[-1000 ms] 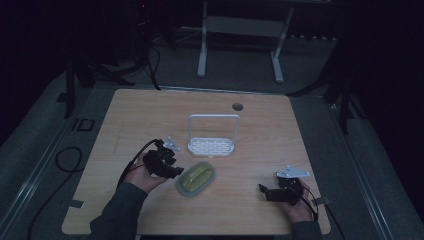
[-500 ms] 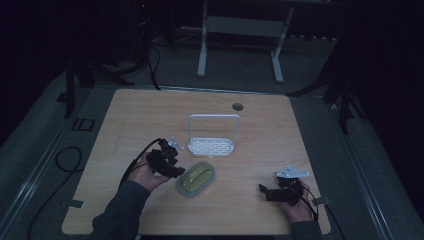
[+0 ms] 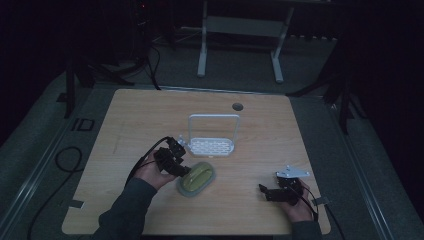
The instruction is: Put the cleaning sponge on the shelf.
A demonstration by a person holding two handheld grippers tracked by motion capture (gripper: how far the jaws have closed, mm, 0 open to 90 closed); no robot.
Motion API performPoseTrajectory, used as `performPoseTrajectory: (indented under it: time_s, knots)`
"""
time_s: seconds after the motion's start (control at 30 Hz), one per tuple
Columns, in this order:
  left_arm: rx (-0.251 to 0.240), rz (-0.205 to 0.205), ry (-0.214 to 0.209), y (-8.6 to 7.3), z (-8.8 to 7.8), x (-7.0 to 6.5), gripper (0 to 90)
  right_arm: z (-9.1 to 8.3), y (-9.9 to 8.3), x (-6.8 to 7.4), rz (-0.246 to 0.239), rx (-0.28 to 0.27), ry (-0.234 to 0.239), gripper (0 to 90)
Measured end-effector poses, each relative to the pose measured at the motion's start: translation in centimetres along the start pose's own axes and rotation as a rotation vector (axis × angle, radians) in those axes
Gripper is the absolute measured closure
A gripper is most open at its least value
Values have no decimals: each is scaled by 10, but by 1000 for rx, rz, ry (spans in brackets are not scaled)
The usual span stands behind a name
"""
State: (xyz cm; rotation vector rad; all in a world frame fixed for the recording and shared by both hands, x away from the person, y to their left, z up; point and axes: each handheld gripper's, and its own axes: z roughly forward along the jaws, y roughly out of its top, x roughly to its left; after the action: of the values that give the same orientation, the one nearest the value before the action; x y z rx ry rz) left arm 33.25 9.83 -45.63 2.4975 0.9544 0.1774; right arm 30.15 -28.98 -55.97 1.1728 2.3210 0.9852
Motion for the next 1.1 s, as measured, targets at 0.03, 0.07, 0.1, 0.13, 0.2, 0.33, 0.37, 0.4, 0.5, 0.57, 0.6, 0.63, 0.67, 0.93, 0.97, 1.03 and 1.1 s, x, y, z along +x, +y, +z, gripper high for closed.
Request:
performPoseTrajectory:
  time_s: [0.03,0.07,0.1,0.13,0.2,0.33,0.37,0.4,0.5,0.57,0.6,0.63,0.67,0.93,0.97,1.03,1.1]
  knots:
    - [0,0,-3,3,0,-2,534,0,0,0,-1,0,0,134]
    - [4,5,-6,6,0,-3,535,0,0,0,0,0,0,134]
    - [6,6,-5,9,0,-5,536,0,0,0,0,0,0,134]
    - [10,8,-8,12,1,-6,537,0,0,0,-1,0,0,134]
    - [22,11,-12,17,2,-8,539,0,0,0,-1,0,0,134]
    - [52,12,-16,23,6,-11,538,0,0,0,-1,0,1,134]
    - [65,13,-18,24,7,-12,537,0,0,0,-2,-1,1,134]
    - [67,13,-20,25,8,-13,537,0,0,0,-1,-1,1,134]
    - [84,12,-29,28,10,-15,537,0,0,0,-2,-1,1,134]
    - [94,10,-30,29,12,-15,537,0,0,0,-1,-1,1,134]
    - [101,9,-33,30,13,-15,537,0,0,0,-1,-1,1,134]
    - [106,7,-34,30,14,-15,537,0,0,0,-2,-1,1,134]
    - [114,6,-35,31,15,-15,536,0,0,0,-3,-1,1,134]
    - [168,2,-55,37,22,-15,531,0,0,0,-1,0,1,134]
    - [168,-2,-57,38,23,-15,530,0,0,0,-1,0,1,134]
    - [175,-1,-61,40,23,-15,530,0,0,0,-1,0,1,134]
    - [184,-1,-62,42,24,-15,536,0,0,0,-1,0,1,134]
